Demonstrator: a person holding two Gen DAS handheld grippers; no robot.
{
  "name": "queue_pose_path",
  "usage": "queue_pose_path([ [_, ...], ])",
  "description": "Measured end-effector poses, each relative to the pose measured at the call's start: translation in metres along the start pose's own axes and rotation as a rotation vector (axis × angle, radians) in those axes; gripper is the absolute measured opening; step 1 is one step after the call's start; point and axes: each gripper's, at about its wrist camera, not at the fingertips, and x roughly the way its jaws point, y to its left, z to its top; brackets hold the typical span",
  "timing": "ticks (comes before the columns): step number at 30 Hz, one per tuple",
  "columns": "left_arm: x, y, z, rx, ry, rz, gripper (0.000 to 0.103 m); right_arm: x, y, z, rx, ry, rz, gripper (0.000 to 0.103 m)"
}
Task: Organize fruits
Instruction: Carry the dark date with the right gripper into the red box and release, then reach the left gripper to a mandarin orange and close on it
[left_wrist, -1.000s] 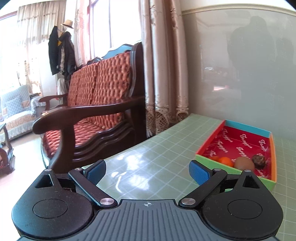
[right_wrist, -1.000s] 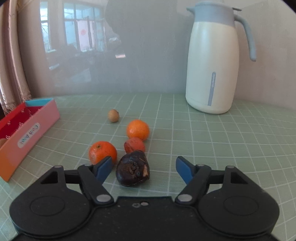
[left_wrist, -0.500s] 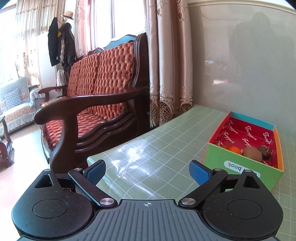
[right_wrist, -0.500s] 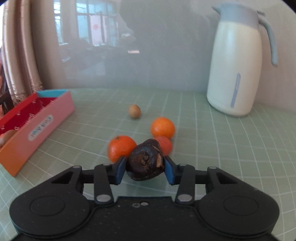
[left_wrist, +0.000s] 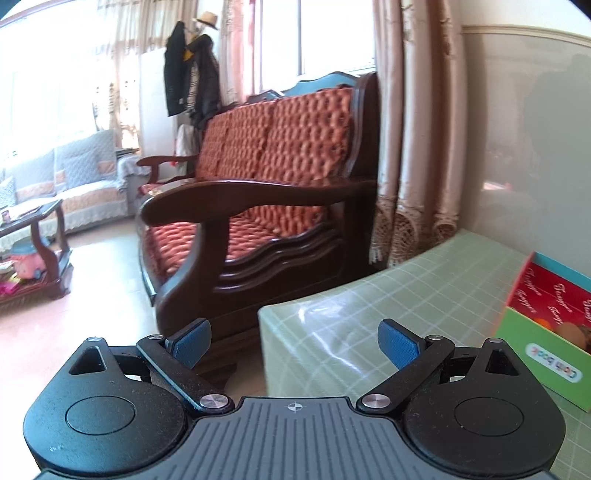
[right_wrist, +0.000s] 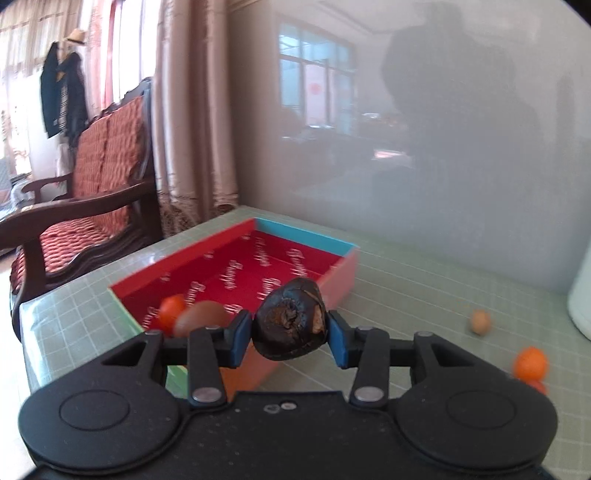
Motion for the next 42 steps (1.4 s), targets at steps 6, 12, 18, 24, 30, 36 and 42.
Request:
queue_pose_path([
  [6,0.009,0.018,-0.003,-0.014,0.019,0.036,0.096,0.029,0.029,0.005,-0.056,0.029,0.004,0.043],
  [12,0.013,0.023,-0.004,-0.026,0.033,0.046,0.096,0.035,0.034,0.001,-0.069,0.032,-0.028,0.045],
  [18,0.013,0.011,-0.003,-0.013,0.035,0.023,0.096,0.022,0.028,-0.001,-0.031,-0.004,-0.03,0.047],
  [24,0.006,-0.008,-0.004,0.023,0.031,-0.02,0.096,-0.006,0.01,0.003,0.021,-0.071,-0.069,0.055],
  [30,-0.008,-0.044,-0.008,0.083,0.011,-0.095,0.096,-0.05,-0.019,-0.01,0.054,-0.144,-0.229,0.069],
  [36,-0.036,-0.098,-0.018,0.177,-0.032,-0.236,0.096,-0.102,-0.072,-0.034,0.127,-0.22,-0.46,0.08],
  [42,-0.072,-0.16,-0.033,0.289,-0.067,-0.414,0.096,-0.155,-0.134,-0.06,0.22,-0.276,-0.697,0.089],
])
